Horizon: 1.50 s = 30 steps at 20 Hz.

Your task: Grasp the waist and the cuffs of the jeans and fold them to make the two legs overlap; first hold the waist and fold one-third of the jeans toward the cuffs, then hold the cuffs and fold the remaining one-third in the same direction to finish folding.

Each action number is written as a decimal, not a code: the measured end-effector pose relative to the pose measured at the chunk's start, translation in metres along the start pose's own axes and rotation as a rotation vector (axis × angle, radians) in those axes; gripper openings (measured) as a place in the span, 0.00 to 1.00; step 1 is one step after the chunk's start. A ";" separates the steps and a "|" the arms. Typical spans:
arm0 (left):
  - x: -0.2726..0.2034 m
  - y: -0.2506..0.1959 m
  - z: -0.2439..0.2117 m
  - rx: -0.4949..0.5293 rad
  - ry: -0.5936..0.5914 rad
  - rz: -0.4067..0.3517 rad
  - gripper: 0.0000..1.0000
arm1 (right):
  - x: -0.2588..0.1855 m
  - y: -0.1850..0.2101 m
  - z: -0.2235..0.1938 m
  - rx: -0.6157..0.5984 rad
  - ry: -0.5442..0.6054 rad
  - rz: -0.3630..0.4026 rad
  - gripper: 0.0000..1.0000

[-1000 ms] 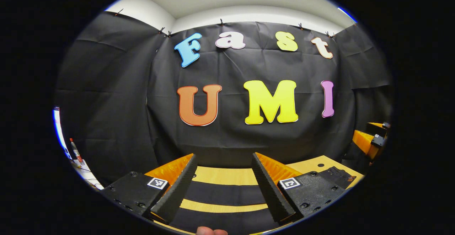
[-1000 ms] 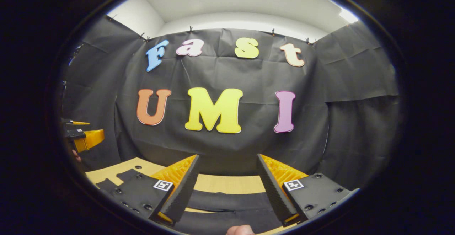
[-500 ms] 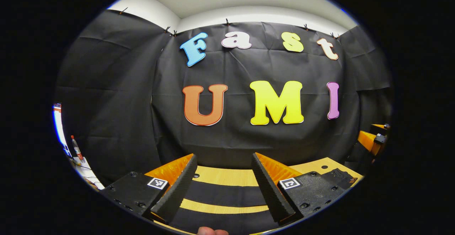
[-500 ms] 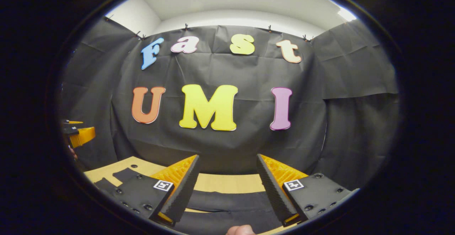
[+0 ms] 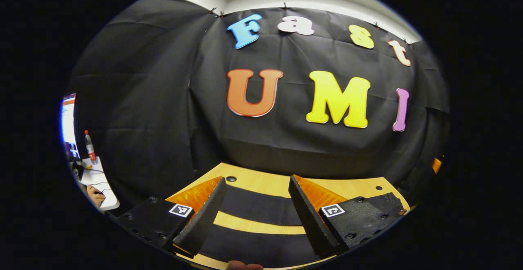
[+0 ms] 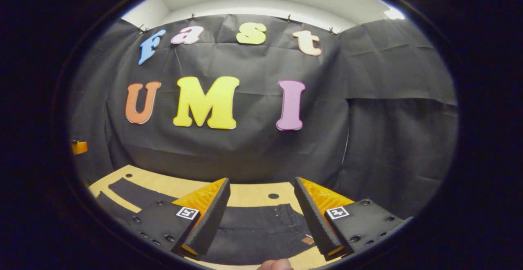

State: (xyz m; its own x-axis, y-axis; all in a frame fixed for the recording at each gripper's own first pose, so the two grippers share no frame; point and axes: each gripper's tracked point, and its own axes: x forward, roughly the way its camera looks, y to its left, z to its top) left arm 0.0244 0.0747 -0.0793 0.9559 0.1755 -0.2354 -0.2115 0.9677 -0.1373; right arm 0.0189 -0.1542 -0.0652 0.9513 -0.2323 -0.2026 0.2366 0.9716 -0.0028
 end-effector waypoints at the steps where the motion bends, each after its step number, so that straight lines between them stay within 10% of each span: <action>1: -0.002 0.015 -0.013 -0.014 0.033 0.027 0.98 | 0.002 -0.013 -0.009 0.013 0.030 -0.021 0.95; 9: -0.040 0.098 -0.153 -0.188 0.381 0.156 0.99 | -0.001 -0.073 -0.095 0.168 0.310 -0.057 0.96; 15: -0.067 0.102 -0.235 -0.721 0.605 0.219 0.99 | -0.019 -0.077 -0.184 0.473 0.588 -0.020 0.94; 16: -0.059 0.091 -0.249 -0.935 0.615 0.255 0.99 | -0.019 -0.092 -0.211 0.595 0.638 -0.071 0.98; 20: -0.046 0.095 -0.254 -1.146 0.601 0.311 0.99 | -0.016 -0.098 -0.236 0.745 0.693 -0.089 0.98; 30: -0.010 0.095 -0.253 -1.273 0.573 0.357 0.98 | 0.022 -0.117 -0.280 0.968 0.747 -0.174 0.98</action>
State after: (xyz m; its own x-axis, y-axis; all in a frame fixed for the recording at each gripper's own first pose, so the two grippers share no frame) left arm -0.0566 0.1191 -0.3331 0.6669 -0.0217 -0.7448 -0.7446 0.0188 -0.6672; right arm -0.0434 -0.2603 -0.3437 0.6216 0.0369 -0.7824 0.6998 0.4227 0.5759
